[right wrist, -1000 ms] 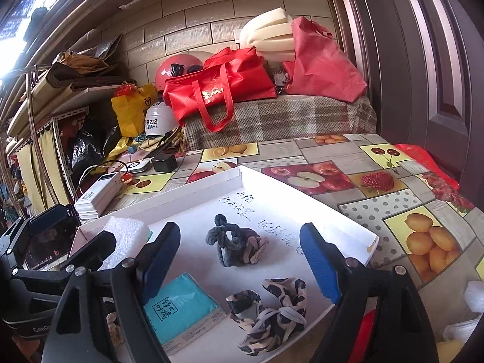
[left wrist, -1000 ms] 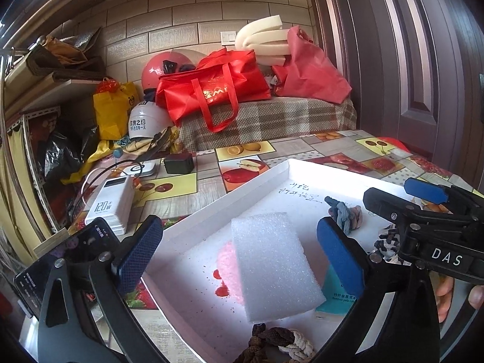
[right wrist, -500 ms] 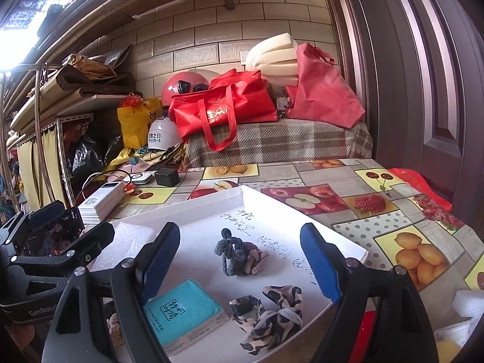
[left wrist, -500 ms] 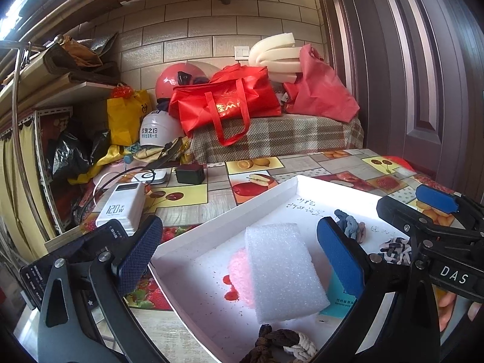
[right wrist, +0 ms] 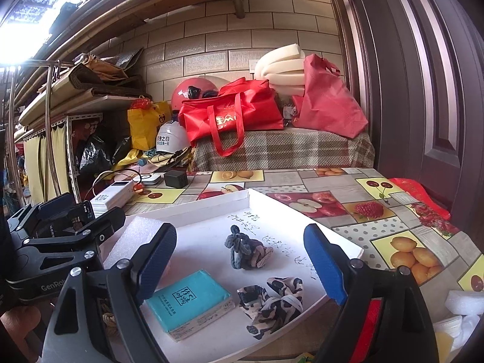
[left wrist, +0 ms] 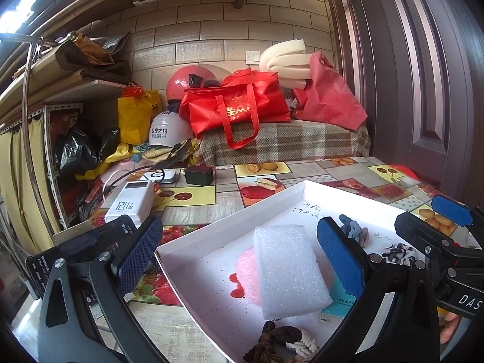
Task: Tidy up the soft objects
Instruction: 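Move the left gripper to the yellow tissue pack while the right moves to the yellow sponge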
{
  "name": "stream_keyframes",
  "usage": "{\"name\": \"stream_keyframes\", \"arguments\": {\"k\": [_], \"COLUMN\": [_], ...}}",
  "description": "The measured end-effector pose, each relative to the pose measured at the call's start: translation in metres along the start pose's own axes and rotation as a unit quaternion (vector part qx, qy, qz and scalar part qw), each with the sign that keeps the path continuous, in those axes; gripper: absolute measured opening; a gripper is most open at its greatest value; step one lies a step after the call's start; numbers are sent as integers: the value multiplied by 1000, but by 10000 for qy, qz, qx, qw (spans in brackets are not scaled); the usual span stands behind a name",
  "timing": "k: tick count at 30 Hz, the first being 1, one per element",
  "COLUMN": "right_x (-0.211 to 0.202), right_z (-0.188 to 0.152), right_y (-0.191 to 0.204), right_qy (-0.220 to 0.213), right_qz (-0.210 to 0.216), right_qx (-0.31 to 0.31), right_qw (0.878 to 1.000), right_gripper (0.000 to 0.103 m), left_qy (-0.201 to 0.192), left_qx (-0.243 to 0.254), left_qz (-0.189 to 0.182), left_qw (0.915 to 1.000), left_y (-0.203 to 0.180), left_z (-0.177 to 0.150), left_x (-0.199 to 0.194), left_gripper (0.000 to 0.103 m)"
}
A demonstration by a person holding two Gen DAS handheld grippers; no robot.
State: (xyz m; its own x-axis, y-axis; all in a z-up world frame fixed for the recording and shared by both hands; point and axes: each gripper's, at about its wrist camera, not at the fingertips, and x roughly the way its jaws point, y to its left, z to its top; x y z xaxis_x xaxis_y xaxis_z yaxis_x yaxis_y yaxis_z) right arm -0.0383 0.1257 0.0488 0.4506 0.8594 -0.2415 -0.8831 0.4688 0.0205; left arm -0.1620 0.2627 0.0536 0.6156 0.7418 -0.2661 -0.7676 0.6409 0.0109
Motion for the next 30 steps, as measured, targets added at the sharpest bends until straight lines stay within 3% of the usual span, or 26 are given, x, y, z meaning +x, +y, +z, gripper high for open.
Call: {"name": "stream_keyframes", "arguments": {"k": [9,14,24,27,30], "right_x": [-26,-56,-110,-123,-133], "right_z": [-9,-17,-27,-30,-33], "right_y": [-7,-31,-145,-180,-209], "right_qy": [123,130,142,170,248], "right_qz": [433,516,-565,-920,-1228], "right_qx": [-52,69,948,1333,1562], "right_qw": [9990,9986,9938,9867,9798], "right_gripper": [87,87,87,87,87], "left_qy": [-18,-40,24,183,533], "left_qx": [-68,-98,596,797,1034], "left_qz": [-166,-305,-1324,-1743,-2237], "left_qw": [9998,9995,9894,9813,9677], "left_y": [-3,-6,-57,-77,-104], "left_z": [-4,-9,-19,-21,-25], "left_x": [-14,-29,-66,-73,-75], "left_gripper": [103,103,103,103,103]}}
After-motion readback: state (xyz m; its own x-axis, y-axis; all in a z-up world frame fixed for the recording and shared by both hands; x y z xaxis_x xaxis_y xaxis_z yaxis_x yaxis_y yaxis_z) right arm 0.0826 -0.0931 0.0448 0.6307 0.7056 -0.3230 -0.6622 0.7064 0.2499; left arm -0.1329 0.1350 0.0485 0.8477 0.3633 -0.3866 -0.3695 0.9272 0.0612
